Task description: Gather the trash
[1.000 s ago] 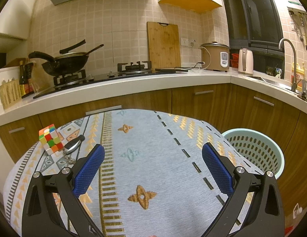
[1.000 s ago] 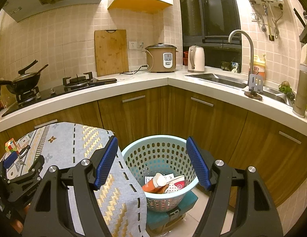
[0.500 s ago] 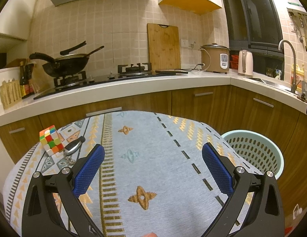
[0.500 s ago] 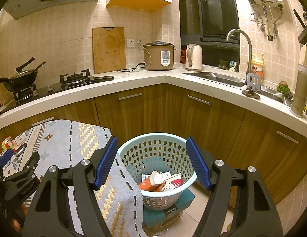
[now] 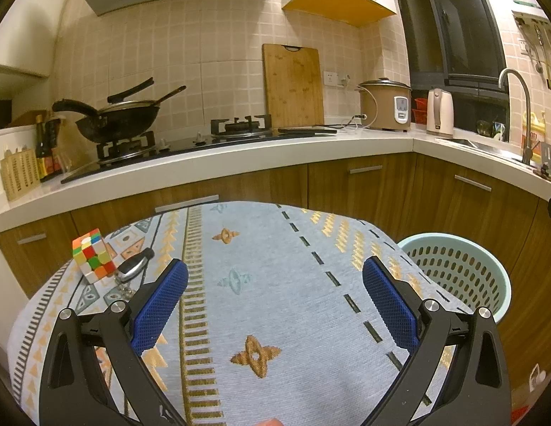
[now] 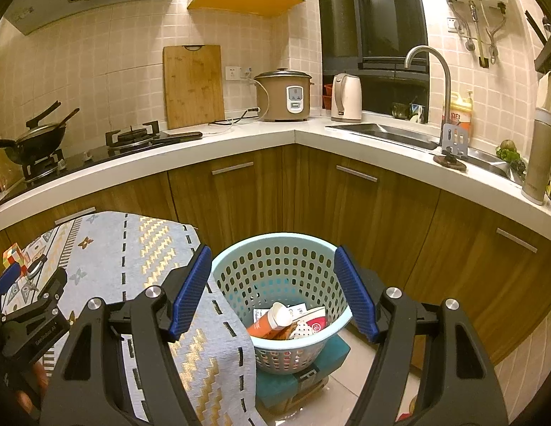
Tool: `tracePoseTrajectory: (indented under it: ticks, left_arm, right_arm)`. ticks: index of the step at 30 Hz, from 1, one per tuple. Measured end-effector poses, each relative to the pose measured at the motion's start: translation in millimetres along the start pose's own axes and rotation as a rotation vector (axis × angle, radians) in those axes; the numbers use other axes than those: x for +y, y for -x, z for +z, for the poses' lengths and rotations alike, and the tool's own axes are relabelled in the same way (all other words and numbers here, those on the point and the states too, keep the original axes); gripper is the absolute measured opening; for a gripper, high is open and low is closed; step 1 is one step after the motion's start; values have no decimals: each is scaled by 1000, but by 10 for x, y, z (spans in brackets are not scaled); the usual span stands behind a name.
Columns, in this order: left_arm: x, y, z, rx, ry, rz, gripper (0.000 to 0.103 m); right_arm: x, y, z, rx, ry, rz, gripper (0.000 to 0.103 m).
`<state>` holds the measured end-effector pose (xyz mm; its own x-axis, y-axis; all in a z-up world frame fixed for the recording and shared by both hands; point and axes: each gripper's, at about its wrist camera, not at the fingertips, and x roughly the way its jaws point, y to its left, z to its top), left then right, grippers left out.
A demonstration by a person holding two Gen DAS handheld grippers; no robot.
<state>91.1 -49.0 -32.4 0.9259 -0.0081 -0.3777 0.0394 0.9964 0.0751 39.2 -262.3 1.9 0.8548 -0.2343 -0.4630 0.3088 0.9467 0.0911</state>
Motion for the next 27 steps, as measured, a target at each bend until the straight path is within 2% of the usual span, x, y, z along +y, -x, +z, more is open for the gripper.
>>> tracePoseTrajectory:
  ticks: [27]
  left_arm:
    - [4,16,-8,-2,-4,20,96]
  right_arm:
    - [-23,-53,-48,14,0,-3,68]
